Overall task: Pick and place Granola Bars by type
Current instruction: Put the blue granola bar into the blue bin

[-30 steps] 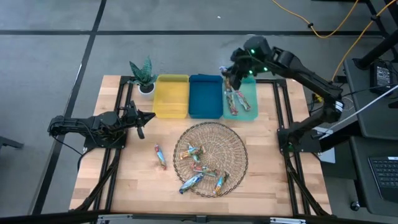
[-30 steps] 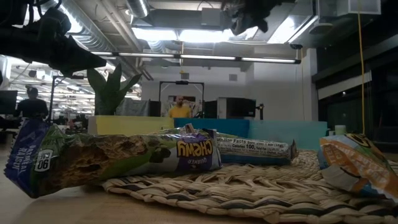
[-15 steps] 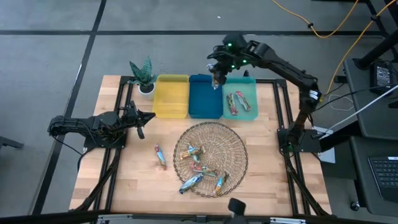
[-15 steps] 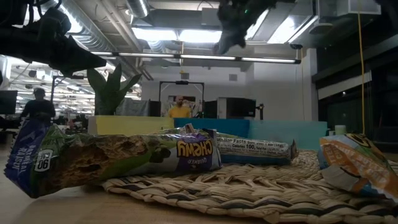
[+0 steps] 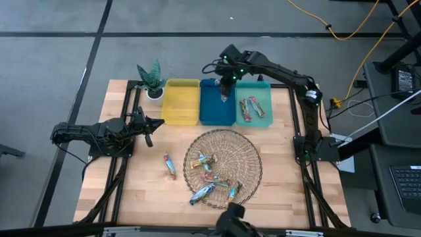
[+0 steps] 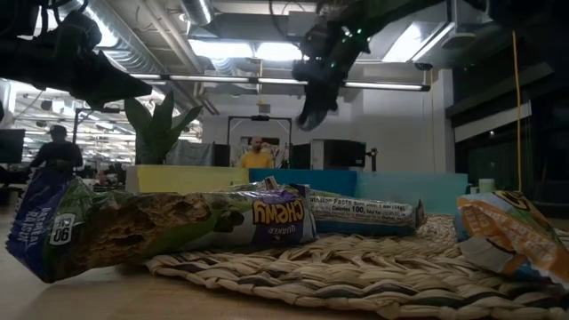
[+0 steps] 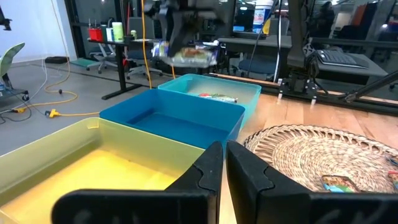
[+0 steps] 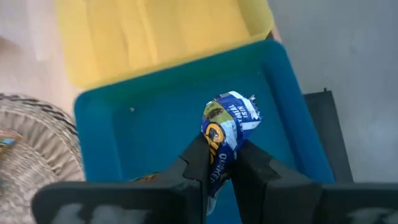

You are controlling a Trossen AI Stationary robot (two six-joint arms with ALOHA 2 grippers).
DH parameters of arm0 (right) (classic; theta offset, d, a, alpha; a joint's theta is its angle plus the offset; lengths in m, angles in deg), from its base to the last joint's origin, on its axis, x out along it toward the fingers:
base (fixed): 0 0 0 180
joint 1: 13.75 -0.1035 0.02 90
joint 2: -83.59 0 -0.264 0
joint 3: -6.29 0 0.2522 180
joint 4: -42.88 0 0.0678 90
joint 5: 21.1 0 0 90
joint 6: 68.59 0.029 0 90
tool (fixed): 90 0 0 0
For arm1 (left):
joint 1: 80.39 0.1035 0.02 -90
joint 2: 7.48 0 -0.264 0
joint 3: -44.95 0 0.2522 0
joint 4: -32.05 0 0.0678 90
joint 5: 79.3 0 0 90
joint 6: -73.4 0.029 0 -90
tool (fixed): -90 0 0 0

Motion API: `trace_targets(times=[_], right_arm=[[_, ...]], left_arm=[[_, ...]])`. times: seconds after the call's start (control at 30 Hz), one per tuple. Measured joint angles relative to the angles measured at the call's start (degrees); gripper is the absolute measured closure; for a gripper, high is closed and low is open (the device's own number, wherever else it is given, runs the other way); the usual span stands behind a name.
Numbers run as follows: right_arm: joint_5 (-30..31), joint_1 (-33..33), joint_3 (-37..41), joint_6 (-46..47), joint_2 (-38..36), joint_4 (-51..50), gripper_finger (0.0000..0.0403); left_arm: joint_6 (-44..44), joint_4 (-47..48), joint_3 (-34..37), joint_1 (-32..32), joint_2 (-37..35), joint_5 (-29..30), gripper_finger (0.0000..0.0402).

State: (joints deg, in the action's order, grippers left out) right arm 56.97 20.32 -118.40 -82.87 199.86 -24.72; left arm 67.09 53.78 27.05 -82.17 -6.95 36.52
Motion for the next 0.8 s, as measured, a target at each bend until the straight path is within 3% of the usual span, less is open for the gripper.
trace_targets(times=[0.8], right_arm=[[0.3, -0.3, 0.1, -1.1, 14.0, 1.0, 0.0347]], left_arm=[[0.0, 0.0, 0.0, 0.0, 0.0, 0.0, 0.0386]])
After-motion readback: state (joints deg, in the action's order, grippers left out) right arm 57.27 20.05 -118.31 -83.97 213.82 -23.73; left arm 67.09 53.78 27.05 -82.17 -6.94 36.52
